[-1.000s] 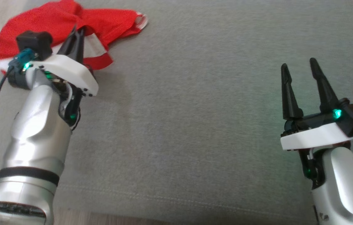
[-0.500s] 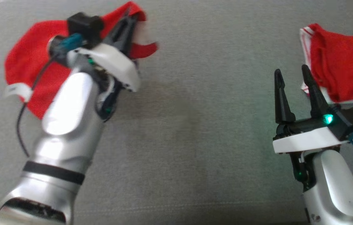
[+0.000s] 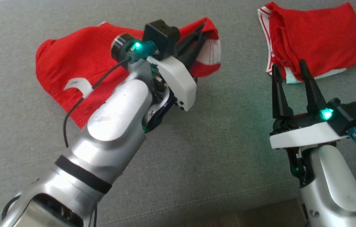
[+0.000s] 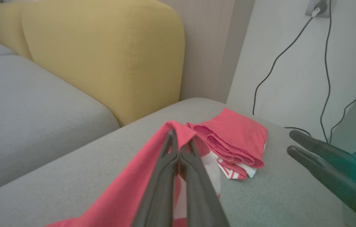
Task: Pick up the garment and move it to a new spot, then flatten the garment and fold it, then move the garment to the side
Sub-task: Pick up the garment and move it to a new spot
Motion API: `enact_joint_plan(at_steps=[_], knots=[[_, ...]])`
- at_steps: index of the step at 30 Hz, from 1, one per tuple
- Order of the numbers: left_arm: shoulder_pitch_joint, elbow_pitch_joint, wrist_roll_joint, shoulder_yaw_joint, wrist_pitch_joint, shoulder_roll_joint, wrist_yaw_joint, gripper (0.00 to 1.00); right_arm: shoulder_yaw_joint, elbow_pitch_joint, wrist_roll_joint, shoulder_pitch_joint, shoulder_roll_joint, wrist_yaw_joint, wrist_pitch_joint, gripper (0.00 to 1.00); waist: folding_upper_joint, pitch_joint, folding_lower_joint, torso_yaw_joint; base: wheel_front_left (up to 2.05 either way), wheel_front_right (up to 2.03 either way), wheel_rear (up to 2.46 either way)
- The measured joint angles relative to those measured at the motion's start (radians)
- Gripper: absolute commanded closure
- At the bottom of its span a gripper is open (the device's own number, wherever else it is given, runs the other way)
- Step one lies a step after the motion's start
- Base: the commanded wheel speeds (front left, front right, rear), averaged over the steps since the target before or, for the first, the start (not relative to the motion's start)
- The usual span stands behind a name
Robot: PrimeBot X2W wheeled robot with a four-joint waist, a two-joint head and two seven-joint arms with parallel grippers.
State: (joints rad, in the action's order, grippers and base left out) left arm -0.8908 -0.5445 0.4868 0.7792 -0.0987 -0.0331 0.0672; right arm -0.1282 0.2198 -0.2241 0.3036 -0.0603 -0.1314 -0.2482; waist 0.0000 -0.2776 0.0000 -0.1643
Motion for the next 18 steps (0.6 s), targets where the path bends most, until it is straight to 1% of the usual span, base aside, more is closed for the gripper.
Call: enact_joint_plan(at_steps=[2, 3, 4, 6, 10, 15, 18], knots=[[-0.002, -0.016, 0.039, 0.033, -0.001, 0.000, -0.025, 1.00, -0.006, 0.000, -0.009, 0.004, 0.000, 0.000, 0.000, 0.00, 0.0000, -0.013, 0.0000, -0.013, 0.00, 0.00, 0.00], [-0.009, -0.037, 0.043, 0.048, -0.007, 0.000, -0.043, 0.58, -0.009, 0.000, -0.014, 0.010, 0.001, 0.000, -0.002, 0.00, 0.0000, -0.019, 0.0000, -0.019, 0.00, 0.00, 0.00], [-0.024, -0.066, 0.043, 0.058, -0.015, -0.001, -0.057, 0.00, -0.013, -0.002, -0.015, 0.018, 0.001, 0.000, -0.002, 0.00, 0.0000, -0.025, 0.0000, -0.024, 0.00, 0.00, 0.00], [-0.061, -0.121, 0.056, 0.070, -0.026, -0.001, -0.075, 0.00, -0.021, -0.003, -0.015, 0.031, 0.001, 0.000, -0.003, 0.00, 0.0000, -0.036, 0.0000, -0.030, 0.00, 0.00, 0.00], [-0.115, -0.204, 0.076, 0.092, -0.068, 0.000, -0.082, 0.00, -0.026, -0.003, -0.021, 0.037, 0.001, 0.000, -0.003, 0.00, 0.0000, -0.046, 0.0000, -0.021, 0.00, 0.00, 0.00], [-0.116, -0.266, 0.130, 0.098, -0.118, 0.000, -0.086, 0.00, -0.019, -0.001, -0.009, 0.036, 0.002, 0.000, -0.003, 0.00, 0.0000, -0.036, 0.0000, 0.026, 0.00, 0.00, 0.00], [-0.104, -0.275, 0.162, 0.071, -0.143, 0.000, -0.089, 0.00, -0.008, 0.000, 0.004, 0.034, 0.003, 0.000, -0.003, 0.00, 0.0000, -0.020, 0.0000, 0.061, 0.00, 0.00, 0.00]])
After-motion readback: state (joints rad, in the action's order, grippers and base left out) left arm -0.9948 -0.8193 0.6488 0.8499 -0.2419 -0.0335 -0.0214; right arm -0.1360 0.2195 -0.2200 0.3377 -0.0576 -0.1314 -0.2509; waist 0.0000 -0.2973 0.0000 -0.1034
